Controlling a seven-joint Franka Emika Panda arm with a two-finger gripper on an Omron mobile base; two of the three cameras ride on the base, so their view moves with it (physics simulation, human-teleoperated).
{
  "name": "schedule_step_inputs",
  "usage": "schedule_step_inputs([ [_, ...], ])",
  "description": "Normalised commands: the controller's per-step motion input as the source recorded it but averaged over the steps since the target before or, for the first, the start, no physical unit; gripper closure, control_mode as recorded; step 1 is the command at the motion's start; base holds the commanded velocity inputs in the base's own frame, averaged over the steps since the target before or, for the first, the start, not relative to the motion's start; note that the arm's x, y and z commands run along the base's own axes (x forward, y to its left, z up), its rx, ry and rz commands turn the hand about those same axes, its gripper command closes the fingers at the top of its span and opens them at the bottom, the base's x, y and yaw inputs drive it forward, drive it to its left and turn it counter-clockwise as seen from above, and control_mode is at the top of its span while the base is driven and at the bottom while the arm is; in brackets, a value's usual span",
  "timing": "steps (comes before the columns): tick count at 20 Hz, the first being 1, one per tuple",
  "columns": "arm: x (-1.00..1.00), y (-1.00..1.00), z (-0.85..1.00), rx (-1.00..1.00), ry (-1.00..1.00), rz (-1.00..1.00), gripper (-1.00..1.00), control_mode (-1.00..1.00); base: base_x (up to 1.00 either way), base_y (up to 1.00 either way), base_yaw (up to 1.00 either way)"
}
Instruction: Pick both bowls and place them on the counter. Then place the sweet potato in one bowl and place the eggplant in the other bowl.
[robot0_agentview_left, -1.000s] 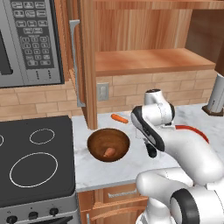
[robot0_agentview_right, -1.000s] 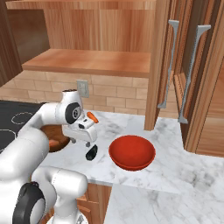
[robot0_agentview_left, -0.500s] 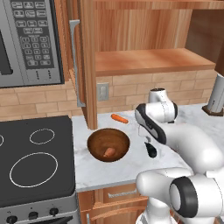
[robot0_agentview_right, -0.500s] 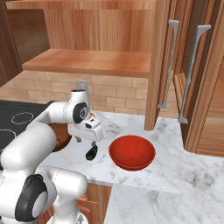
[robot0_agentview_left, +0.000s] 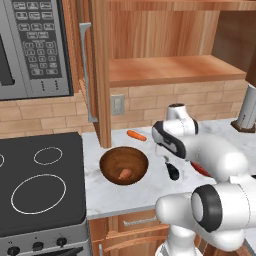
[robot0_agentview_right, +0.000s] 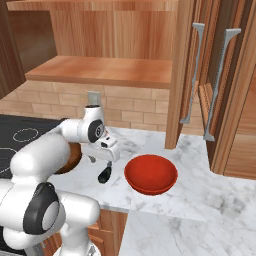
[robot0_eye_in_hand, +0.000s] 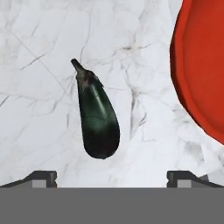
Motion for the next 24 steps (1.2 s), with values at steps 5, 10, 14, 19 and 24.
schedule_step_inputs([
  [5, 0.18, 0.0, -0.34, 0.0, 0.0, 0.01, -1.0, -1.0, 0.0, 0.0, 0.0],
  [10, 0.04, -0.01, -0.24, 0.01, 0.0, 0.0, -1.0, -1.0, 0.0, 0.0, 0.0],
  [14, 0.0, 0.0, -0.2, 0.0, 0.0, 0.0, -1.0, -1.0, 0.0, 0.0, 0.0],
  [19, 0.0, 0.0, -0.19, 0.0, 0.0, 0.0, -1.0, -1.0, 0.0, 0.0, 0.0],
  [24, -0.02, 0.0, -0.18, 0.0, 0.02, 0.0, -1.0, -1.0, 0.0, 0.0, 0.0],
])
